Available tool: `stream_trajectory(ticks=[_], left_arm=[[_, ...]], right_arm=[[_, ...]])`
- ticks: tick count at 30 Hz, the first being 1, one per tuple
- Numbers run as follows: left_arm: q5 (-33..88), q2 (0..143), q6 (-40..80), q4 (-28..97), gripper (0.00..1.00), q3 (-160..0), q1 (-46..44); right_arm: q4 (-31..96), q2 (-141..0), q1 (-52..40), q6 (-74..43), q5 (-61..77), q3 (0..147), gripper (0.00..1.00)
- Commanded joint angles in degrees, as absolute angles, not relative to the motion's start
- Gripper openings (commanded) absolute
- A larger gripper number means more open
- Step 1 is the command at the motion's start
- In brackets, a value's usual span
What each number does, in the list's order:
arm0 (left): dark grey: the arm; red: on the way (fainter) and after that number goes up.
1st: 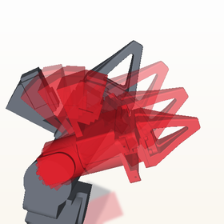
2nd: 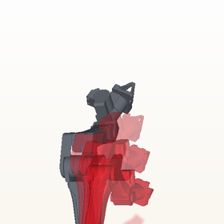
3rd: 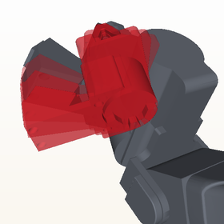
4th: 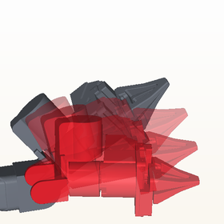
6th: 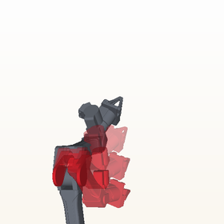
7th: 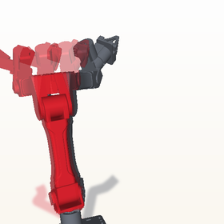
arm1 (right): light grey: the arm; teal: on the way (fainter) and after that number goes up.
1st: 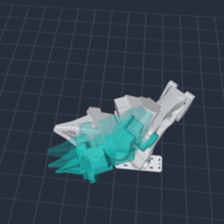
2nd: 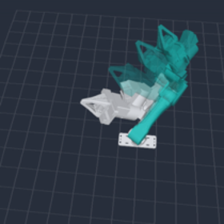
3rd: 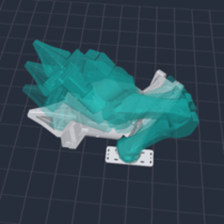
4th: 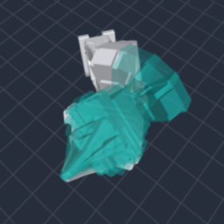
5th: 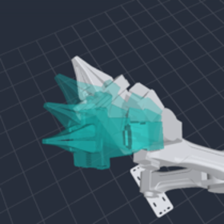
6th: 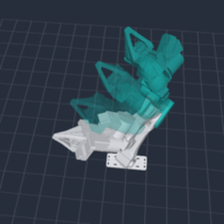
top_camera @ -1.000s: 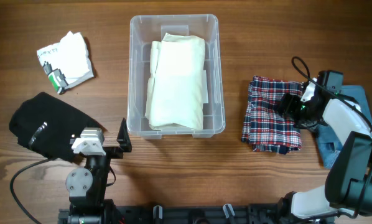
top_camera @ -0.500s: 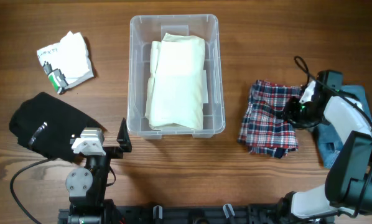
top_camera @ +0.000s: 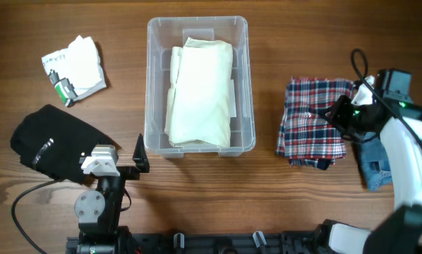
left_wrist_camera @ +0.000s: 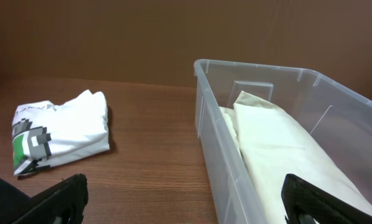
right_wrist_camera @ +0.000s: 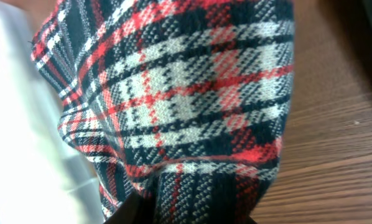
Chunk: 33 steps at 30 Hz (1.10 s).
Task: Pack container
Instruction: 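Lift the plaid shirt and carry it over the container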
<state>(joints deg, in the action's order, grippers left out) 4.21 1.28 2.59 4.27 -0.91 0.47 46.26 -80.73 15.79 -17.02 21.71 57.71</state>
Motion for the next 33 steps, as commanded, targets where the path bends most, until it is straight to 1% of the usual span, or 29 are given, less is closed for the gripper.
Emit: stream_trajectory(ticks=[1, 4, 8, 14, 20, 26, 33], left_arm=[[4.47, 1.3, 1.72, 4.29, 1.0, -0.54, 0.62], [4.47, 1.3, 1.72, 4.32, 1.0, -0.54, 0.62], [4.47, 1.3, 1.72, 4.29, 1.0, -0.54, 0.62], [4.47, 1.3, 1.72, 4.29, 1.0, -0.54, 0.62], [4.47, 1.3, 1.72, 4.29, 1.0, -0.54, 0.62], [4.47, 1.3, 1.72, 4.29, 1.0, -0.54, 0.62], [4.47, 1.3, 1.72, 4.29, 1.0, -0.54, 0.62]], right_arm=[[46.06, -71.68, 15.33, -23.49, 27.31, 59.81, 0.04], [44.6, -65.23, 14.48, -29.21, 27.49, 59.86, 0.04], [40.05, -57.49, 11.14, -38.24, 27.46, 61.23, 0.04], [31.27, -53.23, 3.03, -50.02, 25.5, 63.83, 0.04], [25.96, -57.06, -8.82, -56.99, 17.39, 67.22, 0.04], [17.98, -64.12, -22.74, -63.48, 2.72, 68.45, 0.04], [7.09, -74.56, -35.22, -68.55, -13.23, 69.12, 0.04]])
